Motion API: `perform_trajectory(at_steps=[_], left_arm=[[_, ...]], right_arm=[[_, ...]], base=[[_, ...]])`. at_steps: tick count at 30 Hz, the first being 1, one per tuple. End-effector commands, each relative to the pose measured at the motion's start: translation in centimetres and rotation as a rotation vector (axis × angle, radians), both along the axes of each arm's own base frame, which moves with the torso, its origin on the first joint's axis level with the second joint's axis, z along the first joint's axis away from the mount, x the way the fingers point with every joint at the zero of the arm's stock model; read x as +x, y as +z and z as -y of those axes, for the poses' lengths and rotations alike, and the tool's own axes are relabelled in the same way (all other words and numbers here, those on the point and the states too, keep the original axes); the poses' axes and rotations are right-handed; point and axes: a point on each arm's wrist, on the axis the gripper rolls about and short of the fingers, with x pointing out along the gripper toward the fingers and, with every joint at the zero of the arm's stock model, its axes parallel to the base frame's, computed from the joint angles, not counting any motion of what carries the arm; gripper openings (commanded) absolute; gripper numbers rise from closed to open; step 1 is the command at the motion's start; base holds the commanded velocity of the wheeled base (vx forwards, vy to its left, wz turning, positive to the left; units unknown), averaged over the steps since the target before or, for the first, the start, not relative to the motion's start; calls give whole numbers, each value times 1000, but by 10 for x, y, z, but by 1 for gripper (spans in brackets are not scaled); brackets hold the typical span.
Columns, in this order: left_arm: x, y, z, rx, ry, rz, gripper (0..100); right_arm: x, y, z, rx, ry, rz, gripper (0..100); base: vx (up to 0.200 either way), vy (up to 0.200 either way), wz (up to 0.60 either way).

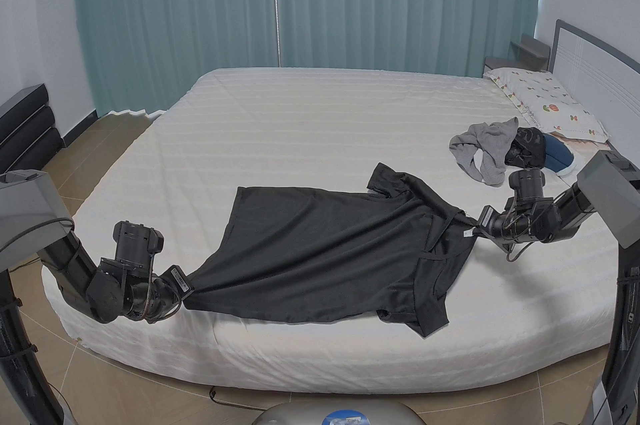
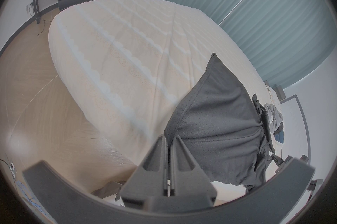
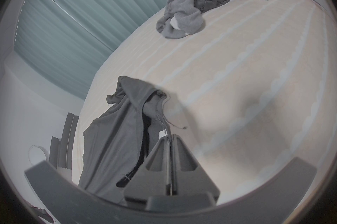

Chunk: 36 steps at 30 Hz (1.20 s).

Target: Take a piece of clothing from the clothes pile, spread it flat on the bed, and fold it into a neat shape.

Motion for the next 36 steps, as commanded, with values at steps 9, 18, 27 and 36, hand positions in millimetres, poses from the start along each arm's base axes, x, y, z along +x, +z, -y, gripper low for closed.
perform_trajectory(at_steps=[9, 18, 27, 36], left_arm=[[-1, -1, 2, 0, -6, -5, 0], [-1, -2, 3, -2, -9, -7, 0], [-1, -1, 4, -2, -12, -5, 0], [-1, 0, 4, -2, -14, -2, 0]], right_arm=[[20, -6, 14, -11, -15, 112, 100], [-13, 29, 5, 70, 42, 111, 100], [-84, 18, -24, 165, 201, -64, 100], [-108, 1, -61, 161, 303, -165, 100]], base=[[0, 0, 0], [0, 0, 0], [0, 0, 0], [0, 0, 0]])
